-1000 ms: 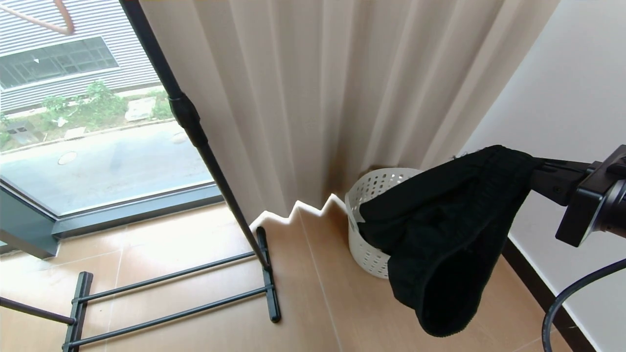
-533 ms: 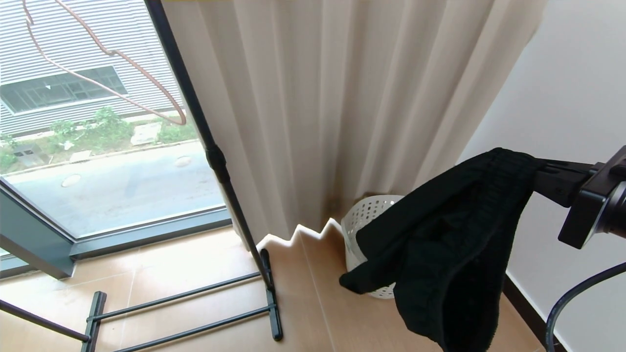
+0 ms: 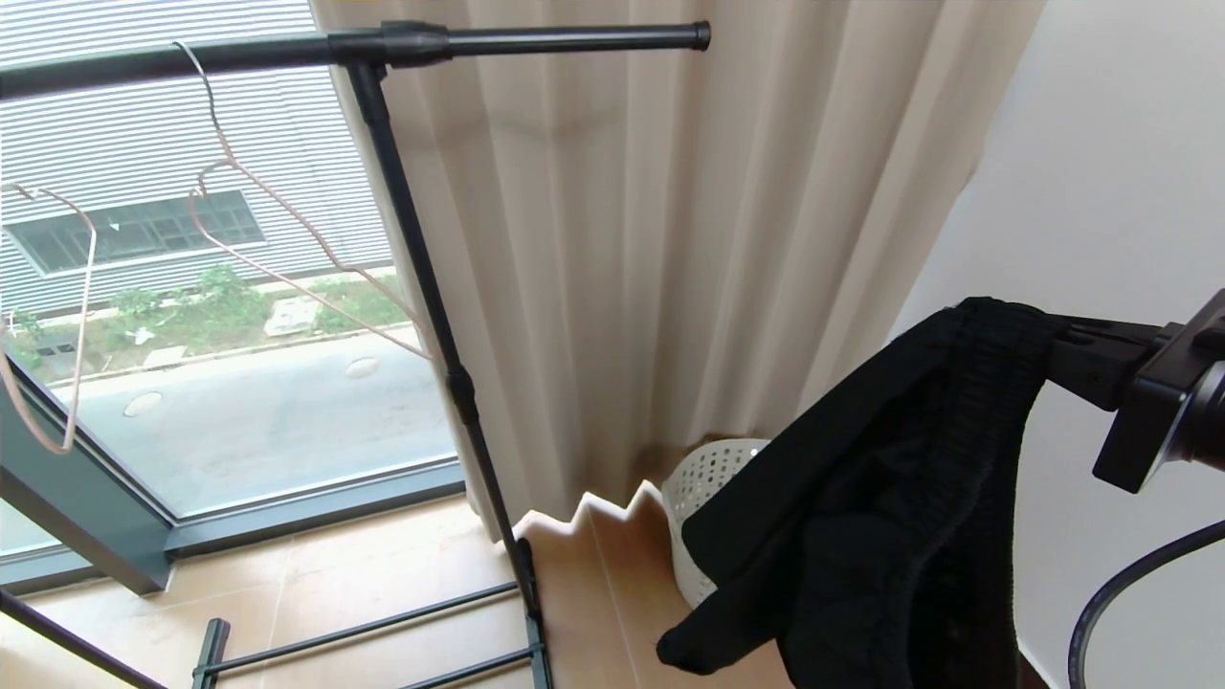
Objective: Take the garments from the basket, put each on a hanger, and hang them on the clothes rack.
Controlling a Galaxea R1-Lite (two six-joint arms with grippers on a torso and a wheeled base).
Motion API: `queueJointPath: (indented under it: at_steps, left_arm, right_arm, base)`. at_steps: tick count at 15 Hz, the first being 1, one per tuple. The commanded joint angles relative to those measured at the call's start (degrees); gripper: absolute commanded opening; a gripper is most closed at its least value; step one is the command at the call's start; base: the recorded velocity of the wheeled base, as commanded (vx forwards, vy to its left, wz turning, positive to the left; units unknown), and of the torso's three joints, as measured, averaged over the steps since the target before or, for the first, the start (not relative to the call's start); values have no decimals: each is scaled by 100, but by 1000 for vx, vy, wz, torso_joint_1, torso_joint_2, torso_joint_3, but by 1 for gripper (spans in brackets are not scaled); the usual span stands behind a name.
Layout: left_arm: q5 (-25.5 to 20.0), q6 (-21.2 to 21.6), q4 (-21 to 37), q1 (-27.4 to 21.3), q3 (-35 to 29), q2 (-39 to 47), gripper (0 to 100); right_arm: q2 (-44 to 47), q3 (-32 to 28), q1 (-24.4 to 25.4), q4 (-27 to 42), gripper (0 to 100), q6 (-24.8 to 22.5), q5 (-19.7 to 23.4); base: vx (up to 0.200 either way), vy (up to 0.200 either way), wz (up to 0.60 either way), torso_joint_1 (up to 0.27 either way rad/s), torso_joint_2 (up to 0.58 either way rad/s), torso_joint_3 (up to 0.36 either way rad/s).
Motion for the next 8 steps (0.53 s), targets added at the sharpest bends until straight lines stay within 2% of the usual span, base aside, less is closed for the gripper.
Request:
queueJointPath:
  at_steps: [1, 8]
  left_arm:
    - [1, -1, -1, -2, 0, 8, 100]
    - [1, 8, -1, 6, 0, 8, 100]
  right_arm:
    - [2, -1, 2, -2, 0, -26, -3]
    - [11, 34, 2, -10, 0, -43, -3]
  base:
    - [0, 0, 0, 222, -544, -129]
    - [0, 0, 0, 246, -579, -145]
